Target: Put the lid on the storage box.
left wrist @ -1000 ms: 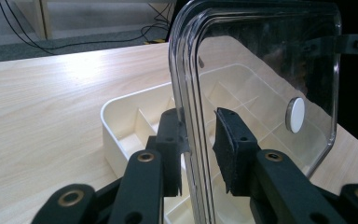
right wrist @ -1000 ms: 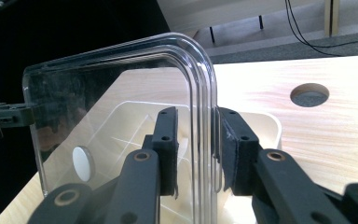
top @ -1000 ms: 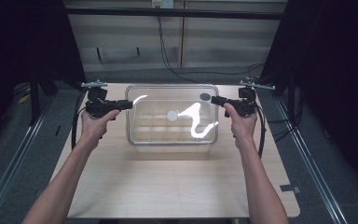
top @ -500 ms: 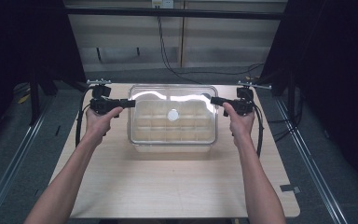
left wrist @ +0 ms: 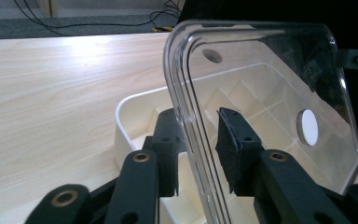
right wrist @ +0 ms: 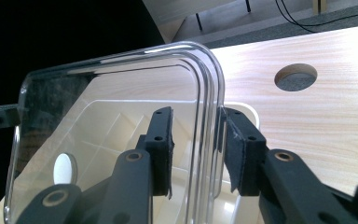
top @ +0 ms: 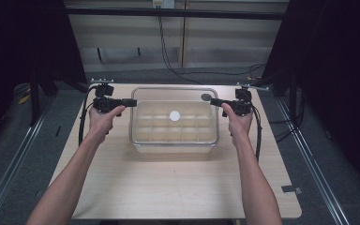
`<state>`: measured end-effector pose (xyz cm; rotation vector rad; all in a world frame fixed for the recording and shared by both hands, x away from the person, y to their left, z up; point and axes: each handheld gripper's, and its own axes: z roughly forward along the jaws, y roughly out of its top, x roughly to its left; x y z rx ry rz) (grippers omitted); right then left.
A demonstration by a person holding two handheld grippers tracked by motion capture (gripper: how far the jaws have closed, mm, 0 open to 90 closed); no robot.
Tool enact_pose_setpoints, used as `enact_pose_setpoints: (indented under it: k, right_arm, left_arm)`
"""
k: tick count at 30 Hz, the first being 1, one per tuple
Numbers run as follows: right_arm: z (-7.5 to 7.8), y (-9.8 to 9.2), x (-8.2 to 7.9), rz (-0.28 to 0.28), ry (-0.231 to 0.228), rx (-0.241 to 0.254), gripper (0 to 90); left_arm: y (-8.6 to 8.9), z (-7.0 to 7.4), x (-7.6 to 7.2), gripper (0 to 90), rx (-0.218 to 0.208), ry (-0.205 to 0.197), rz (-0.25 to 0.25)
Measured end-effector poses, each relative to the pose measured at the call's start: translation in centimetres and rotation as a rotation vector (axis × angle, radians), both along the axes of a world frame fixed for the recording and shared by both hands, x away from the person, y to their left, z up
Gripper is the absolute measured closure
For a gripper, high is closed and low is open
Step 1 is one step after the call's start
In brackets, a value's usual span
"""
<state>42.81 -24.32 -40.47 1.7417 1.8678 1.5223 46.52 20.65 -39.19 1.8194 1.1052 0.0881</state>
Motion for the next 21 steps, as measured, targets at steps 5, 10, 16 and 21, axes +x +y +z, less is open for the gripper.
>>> enact_pose_setpoints:
  k: [5,10,16,21]
  right_arm:
    - [-0.6,0.3,0.4,-0.017,0.010,-0.004,64.0]
    - [-1.3,0.6,0.9,-0.025,0.039,-0.027,61.2]
    - [-1.9,0.8,1.5,-0.032,0.077,-0.088,58.1]
    - [-2.3,0.9,1.7,-0.033,0.095,-0.103,57.1]
  left_arm:
    - [0.1,-0.8,0.5,69.8,-0.008,0.025,0.001]
    - [-0.2,-1.6,1.0,68.3,-0.023,0.050,0.013]
    - [-0.4,-2.6,1.8,67.3,-0.040,0.087,0.021]
    - [-0.5,-3.2,2.2,65.8,-0.048,0.108,0.026]
